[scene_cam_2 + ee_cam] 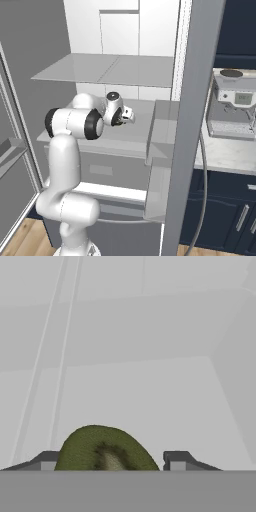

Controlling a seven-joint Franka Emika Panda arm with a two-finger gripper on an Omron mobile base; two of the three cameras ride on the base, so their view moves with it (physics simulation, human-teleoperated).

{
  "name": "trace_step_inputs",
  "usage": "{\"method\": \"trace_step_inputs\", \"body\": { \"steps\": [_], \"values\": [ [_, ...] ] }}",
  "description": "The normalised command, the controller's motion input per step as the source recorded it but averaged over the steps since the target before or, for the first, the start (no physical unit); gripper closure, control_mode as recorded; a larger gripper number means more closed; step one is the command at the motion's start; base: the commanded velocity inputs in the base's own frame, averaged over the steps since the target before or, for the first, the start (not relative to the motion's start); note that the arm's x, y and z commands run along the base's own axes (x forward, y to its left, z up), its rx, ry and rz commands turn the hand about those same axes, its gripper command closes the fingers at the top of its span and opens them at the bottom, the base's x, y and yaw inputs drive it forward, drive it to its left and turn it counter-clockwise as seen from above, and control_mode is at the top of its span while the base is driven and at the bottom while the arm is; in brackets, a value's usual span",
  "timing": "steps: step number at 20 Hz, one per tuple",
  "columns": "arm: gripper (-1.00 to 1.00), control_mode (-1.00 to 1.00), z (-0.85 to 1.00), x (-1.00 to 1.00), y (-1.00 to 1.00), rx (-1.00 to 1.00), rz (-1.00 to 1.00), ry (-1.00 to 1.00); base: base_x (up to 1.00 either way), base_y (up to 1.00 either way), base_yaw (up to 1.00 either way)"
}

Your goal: Retrieve the apple and kiwi from the fridge and place them into the bowl on the dining table.

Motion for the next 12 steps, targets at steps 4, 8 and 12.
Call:
{"method": "trace_step_inputs", "body": {
  "steps": [4, 8, 12],
  "values": [
    [1.00, -1.00, -0.68, -0.31, 0.13, 0.00, -0.03, 0.01, 0.00, 0.00, 0.00],
    [1.00, -1.00, -0.12, 0.00, 0.01, 0.00, 0.00, 0.00, 0.00, 0.00, 0.00],
    [1.00, -1.00, -0.43, -0.68, 0.00, 0.00, 0.00, 0.00, 0.00, 0.00, 0.00]
  ]
}}
